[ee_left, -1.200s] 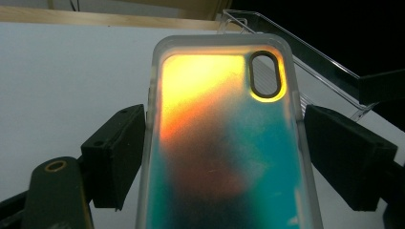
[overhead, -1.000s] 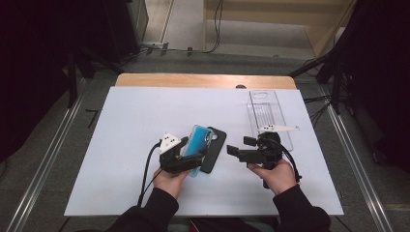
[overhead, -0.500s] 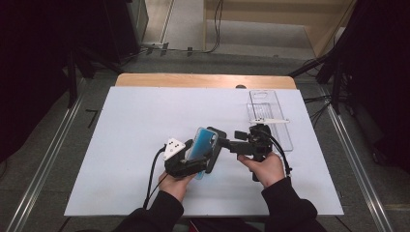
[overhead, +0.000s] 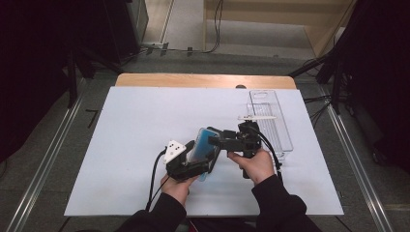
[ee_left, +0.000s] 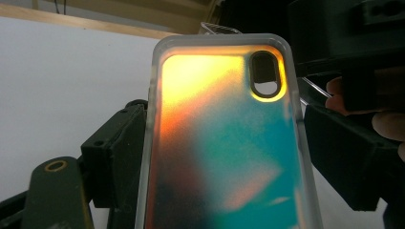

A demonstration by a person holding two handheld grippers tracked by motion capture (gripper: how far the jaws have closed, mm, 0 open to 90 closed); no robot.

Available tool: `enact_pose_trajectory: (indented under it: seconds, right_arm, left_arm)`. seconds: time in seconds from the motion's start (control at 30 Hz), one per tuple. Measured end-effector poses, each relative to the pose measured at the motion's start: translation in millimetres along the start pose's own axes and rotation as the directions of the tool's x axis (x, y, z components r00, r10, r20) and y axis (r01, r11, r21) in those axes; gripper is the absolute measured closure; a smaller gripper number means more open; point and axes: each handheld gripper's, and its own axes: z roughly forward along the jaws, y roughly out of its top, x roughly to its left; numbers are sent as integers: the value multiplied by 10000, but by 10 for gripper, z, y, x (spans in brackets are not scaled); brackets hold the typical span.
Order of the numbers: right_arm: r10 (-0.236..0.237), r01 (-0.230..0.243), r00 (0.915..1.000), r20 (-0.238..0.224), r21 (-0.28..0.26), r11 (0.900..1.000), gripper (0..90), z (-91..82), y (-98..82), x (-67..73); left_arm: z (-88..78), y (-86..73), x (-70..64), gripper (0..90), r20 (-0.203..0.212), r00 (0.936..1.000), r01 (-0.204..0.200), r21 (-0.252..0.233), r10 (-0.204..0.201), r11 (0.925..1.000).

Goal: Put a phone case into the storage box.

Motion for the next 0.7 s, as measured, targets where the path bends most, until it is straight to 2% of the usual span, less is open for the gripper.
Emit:
enact_pose_trajectory:
  seconds: [0.1, 0.27, 0.37, 0.5, 0.6, 0.7]
  right_arm:
    - [65, -64, 10000, -54, 161, 9999, 304, 52, 2, -17]
    - [760, -756, 9971, -65, 491, 9959, 468, 122, 0, -52]
    - [1088, -1084, 9940, -95, 374, 9934, 565, 127, 10, -66]
    - [1082, -1081, 9941, -46, 207, 9939, 717, 105, 19, -54]
    - [1184, -1182, 9929, -104, 161, 9929, 742, 89, 22, -53]
    - [1407, -1403, 9897, -262, 166, 9900, 746, 76, 27, -69]
  left_arm:
    - [0, -3, -2, 174, -67, 9999, -80, 60, 81, 9999]
    - [8, -16, -13, 174, -40, 10000, -50, 137, 51, 9999]
    - [9, -21, -29, 174, -15, 10000, -1, 206, 2, 9998]
    - [10, -24, -37, 173, 0, 10000, 77, 260, -77, 9996]
    - [10, -26, -43, 174, 7, 10000, 7, 210, -7, 9998]
    - [13, -25, -33, 173, 172, 9998, 106, 168, -109, 9998]
